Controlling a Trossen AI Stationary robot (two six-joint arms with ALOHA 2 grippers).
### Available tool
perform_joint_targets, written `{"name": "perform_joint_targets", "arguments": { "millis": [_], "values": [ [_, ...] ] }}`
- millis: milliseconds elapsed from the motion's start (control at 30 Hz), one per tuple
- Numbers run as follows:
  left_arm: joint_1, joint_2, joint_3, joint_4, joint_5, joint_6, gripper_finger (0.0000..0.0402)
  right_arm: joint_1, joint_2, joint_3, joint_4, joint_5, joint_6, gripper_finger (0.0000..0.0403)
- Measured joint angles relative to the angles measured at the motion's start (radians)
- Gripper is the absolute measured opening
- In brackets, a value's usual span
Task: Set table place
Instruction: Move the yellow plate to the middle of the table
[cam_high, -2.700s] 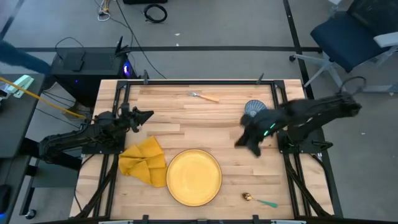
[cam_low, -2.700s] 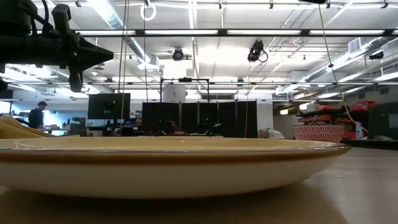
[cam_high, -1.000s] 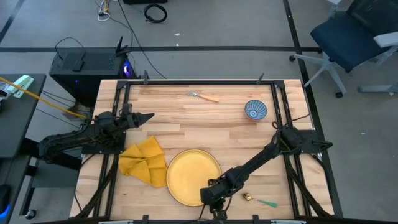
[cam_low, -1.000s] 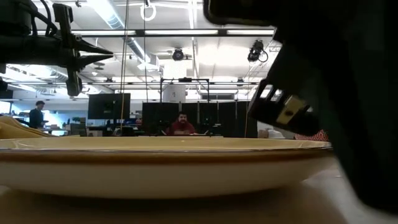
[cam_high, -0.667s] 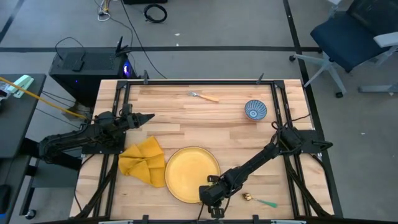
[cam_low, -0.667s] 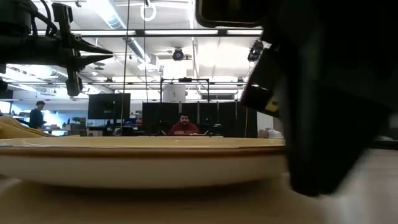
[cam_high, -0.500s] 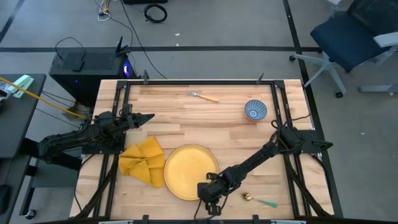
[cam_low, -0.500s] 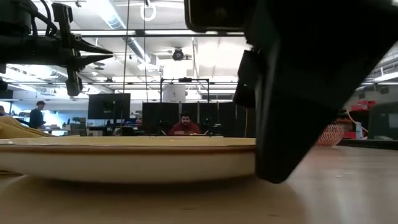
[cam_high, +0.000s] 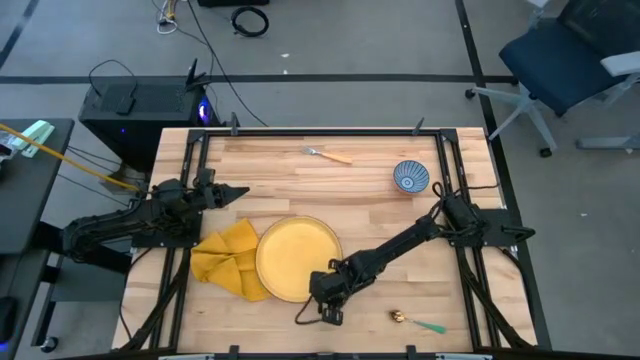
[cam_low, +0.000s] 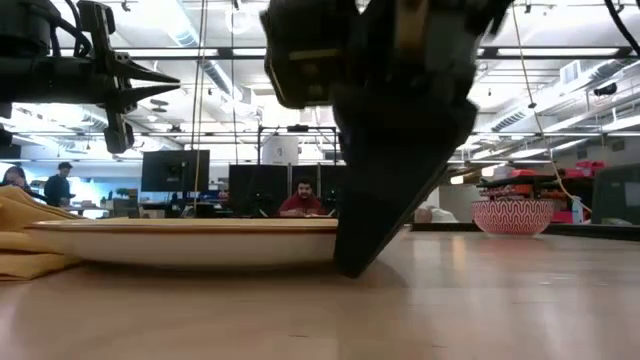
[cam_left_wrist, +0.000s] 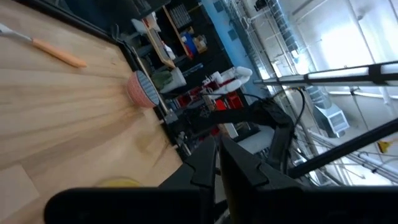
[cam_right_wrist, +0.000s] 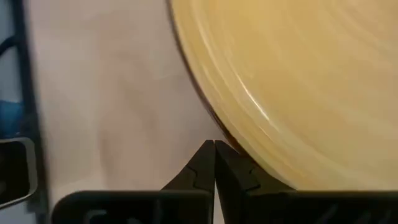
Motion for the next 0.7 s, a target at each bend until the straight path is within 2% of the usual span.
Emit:
{"name": "perform_joint_targets", "arguments": {
  "millis": [200, 433, 700],
  "values": [
    [0.000, 0.000, 0.000, 0.000, 0.066, -0.008, 0.0025, -0.044, 0.000, 0.000, -0.043, -0.005, -0.024, 0.0005],
    [0.000, 0.000, 0.000, -0.001, 0.143, -0.026, 0.0023, -0.093, -0.002, 0.000, -0.050, -0.008, -0.027, 0.0018],
    [0.000, 0.000, 0.000, -0.004, 0.152, -0.026, 0.0029, -0.142, -0.002, 0.000, -0.052, -0.009, -0.035, 0.0010]
  ]
}}
